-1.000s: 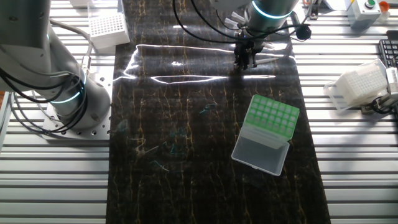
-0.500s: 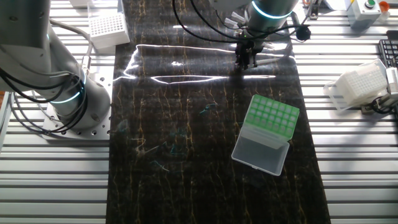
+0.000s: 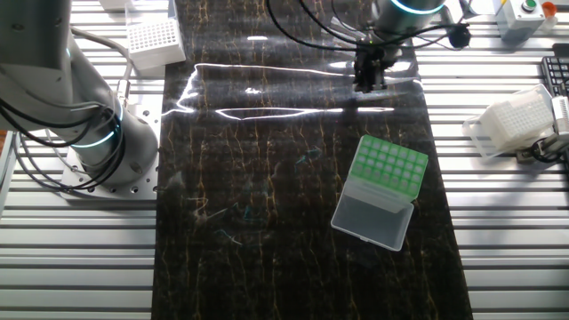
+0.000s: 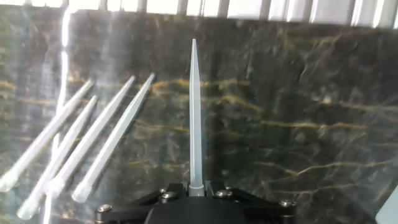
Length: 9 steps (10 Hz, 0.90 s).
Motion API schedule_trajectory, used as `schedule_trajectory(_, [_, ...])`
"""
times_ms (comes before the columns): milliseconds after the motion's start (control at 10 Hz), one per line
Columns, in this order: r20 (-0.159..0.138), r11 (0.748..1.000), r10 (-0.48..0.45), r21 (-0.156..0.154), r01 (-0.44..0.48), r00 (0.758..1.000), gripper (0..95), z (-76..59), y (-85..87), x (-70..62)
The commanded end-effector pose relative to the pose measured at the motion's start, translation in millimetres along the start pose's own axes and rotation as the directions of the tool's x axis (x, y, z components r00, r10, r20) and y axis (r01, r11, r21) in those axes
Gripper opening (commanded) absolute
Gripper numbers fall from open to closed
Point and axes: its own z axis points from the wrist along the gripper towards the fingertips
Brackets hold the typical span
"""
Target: Insert a large pipette tip into the holder for large pipette tips
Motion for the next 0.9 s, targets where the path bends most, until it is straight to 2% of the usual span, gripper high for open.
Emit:
schedule_trajectory(100, [0.006,1.0,-0.021,0.001,0.021,1.0,0.0,-5.5,-11.6,-6.2])
schedule_trajectory(400, [0.009,1.0,-0.017,0.005,0.017,1.0,0.0,-14.8,-25.8,-14.5])
schedule_trajectory(900, [0.009,1.0,-0.001,0.004,0.001,1.0,0.0,-24.8,-40.0,-21.6])
